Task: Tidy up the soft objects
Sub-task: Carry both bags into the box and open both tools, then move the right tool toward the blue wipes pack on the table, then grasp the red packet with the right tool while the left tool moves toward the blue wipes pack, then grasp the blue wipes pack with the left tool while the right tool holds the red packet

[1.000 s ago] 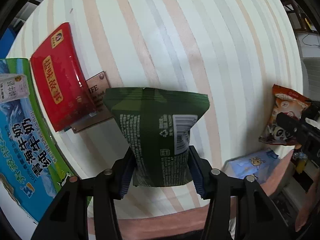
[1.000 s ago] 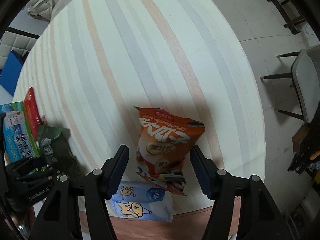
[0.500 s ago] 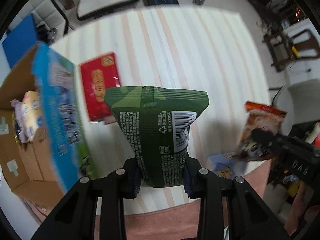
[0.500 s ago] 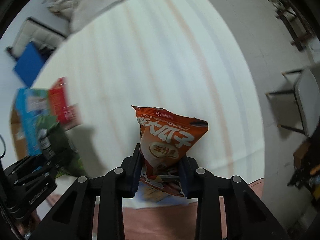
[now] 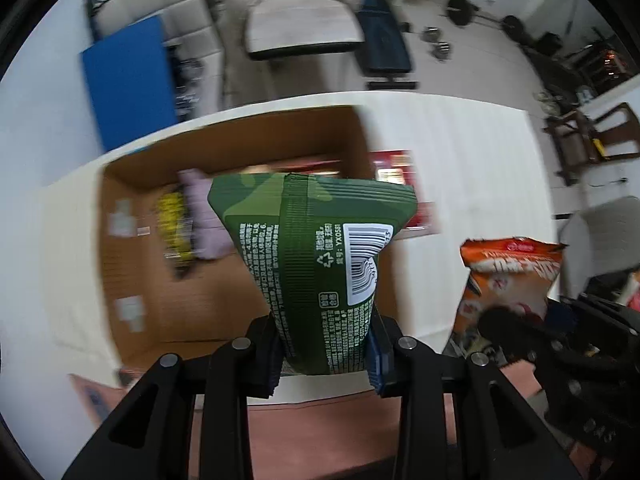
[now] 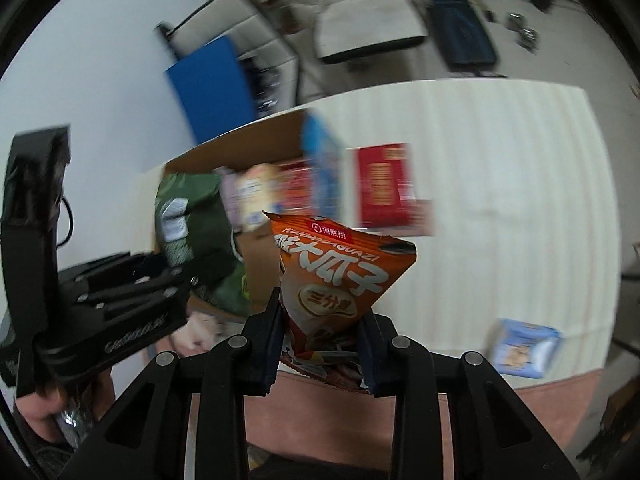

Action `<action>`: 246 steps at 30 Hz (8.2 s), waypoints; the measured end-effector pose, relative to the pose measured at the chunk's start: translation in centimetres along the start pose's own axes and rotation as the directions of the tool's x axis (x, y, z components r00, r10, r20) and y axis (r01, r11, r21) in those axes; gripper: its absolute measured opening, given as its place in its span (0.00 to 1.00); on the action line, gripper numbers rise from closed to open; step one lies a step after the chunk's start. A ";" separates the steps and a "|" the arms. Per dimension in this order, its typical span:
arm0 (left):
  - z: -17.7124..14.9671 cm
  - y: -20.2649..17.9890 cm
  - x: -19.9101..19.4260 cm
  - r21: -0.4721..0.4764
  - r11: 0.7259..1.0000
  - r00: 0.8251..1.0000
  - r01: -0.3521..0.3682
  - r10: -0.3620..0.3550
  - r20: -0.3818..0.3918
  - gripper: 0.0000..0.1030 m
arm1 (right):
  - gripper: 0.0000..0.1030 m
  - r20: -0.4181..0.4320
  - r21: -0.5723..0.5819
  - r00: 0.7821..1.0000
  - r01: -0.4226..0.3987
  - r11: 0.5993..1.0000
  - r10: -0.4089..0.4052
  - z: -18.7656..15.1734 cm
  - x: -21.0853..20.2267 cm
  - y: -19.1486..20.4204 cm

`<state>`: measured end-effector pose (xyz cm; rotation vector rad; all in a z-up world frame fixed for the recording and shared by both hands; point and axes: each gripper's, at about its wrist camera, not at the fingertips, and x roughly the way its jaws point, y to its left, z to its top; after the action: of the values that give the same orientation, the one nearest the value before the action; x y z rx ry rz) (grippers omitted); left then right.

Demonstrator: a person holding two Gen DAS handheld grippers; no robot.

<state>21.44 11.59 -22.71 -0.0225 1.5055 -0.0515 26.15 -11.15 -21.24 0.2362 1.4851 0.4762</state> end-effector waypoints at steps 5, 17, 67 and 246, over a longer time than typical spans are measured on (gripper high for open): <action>2.4 6.5 1.3 -0.037 0.997 0.996 -0.065 0.062 -0.068 0.29 | 0.33 -0.056 -0.032 0.997 -0.064 0.997 0.062 0.7 5.6 7.9; 3.1 17.3 10.8 -0.173 0.985 0.957 -0.025 -0.027 -0.288 0.29 | 0.33 -0.198 0.015 0.977 -0.071 0.997 0.072 1.7 20.1 14.6; -6.3 12.3 -1.8 -0.245 0.969 0.987 -0.039 0.076 0.144 0.95 | 1.00 0.059 -0.121 0.940 0.341 0.932 -0.337 -3.6 12.0 14.0; -0.6 -35.5 18.8 0.060 0.882 0.794 0.468 -0.389 -0.467 0.65 | 0.09 -0.081 0.611 0.972 0.223 0.759 -0.220 -20.8 0.7 -40.2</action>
<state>21.32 -24.75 -39.80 -0.2301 1.9247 -0.5953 12.03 -49.31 -41.18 0.5685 1.6136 -0.2270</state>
